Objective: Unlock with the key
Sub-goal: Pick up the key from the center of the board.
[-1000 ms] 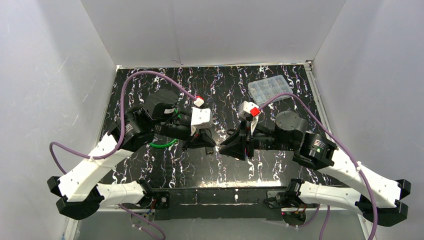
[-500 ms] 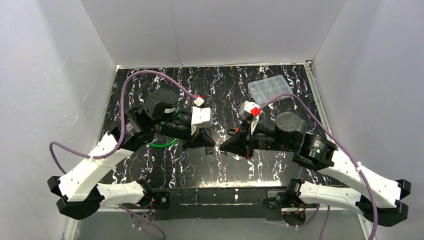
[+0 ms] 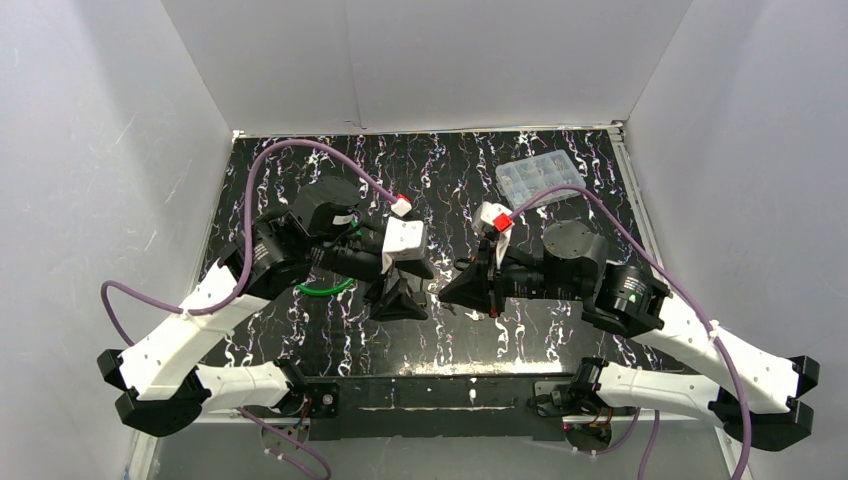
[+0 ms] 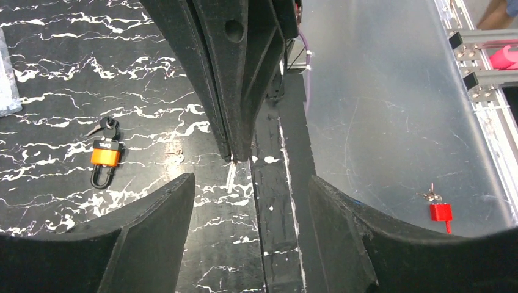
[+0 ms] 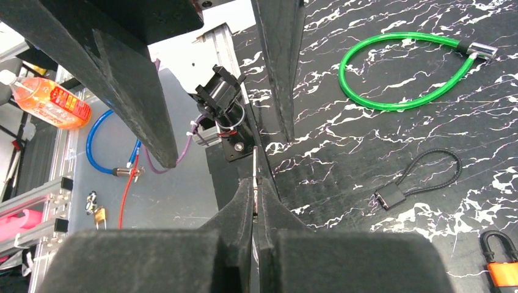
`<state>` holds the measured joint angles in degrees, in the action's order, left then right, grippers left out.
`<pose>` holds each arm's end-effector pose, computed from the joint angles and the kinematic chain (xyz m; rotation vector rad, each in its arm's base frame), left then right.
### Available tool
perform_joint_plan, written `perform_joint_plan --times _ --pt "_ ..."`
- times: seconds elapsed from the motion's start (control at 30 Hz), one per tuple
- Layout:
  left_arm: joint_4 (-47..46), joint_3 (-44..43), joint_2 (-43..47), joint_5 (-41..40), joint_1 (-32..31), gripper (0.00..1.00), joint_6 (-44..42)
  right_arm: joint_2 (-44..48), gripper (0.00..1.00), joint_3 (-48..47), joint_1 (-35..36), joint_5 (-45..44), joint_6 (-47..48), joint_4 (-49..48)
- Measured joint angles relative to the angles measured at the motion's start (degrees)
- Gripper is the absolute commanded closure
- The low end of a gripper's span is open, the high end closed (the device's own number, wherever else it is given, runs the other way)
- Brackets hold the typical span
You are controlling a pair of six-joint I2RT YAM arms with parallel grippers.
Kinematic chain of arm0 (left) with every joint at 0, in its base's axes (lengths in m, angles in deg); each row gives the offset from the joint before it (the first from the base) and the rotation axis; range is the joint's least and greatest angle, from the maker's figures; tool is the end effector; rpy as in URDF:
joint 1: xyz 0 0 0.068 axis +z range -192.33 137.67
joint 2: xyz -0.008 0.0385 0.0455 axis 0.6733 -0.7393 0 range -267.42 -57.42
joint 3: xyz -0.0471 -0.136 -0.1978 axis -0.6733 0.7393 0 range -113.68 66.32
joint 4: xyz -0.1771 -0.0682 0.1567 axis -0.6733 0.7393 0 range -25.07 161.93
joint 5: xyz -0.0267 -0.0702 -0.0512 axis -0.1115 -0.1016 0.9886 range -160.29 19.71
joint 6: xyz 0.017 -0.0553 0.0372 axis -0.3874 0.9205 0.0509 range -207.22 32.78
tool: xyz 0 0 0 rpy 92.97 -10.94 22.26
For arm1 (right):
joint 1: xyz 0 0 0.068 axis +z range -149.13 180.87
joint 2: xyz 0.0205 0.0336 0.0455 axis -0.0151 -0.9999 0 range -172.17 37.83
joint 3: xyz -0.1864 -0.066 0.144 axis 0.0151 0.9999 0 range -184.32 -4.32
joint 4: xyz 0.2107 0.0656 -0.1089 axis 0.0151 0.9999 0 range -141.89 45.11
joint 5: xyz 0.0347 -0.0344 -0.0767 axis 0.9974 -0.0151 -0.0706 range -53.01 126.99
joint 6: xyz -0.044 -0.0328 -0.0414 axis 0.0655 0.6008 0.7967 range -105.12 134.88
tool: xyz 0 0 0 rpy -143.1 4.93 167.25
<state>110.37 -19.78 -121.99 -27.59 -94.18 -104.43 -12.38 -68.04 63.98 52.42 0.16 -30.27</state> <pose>0.1029 -0.1922 0.4187 1.5376 1.3460 -1.1227 0.0792 0.1889 0.3877 -0.9606 1.6052 1.2083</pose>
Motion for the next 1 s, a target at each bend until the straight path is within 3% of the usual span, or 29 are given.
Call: perform_joint_plan --times 0.17,0.27,0.6,0.73,0.83,0.9,1.0 --pt "0.2 0.11 -1.09 -0.33 0.0 0.35 -1.54 -1.58 0.99 -1.64 0.0 1.21 0.66 0.98" --pt "0.27 0.13 -1.73 -0.69 0.0 0.41 -2.0 -1.8 0.99 -1.97 0.0 1.59 1.15 1.13" --pt "1.02 0.13 -2.55 -0.18 0.0 1.0 -2.83 -1.86 0.99 -2.63 0.0 2.34 1.54 1.45" --pt "1.41 0.11 -2.59 0.59 0.0 1.0 -3.02 -1.79 0.97 -2.63 -0.02 2.73 1.45 1.45" --pt "1.34 0.0 -2.72 1.15 0.0 1.0 -2.95 -1.4 0.53 -2.56 -0.02 2.53 1.34 1.45" --pt "1.39 -0.11 -2.79 1.24 0.0 1.0 -2.95 -0.96 0.43 -2.52 -0.02 2.57 1.0 1.38" --pt "1.51 -0.11 -2.81 1.22 0.0 1.0 -2.95 -0.19 0.42 -2.52 -0.02 2.6 0.97 1.34"
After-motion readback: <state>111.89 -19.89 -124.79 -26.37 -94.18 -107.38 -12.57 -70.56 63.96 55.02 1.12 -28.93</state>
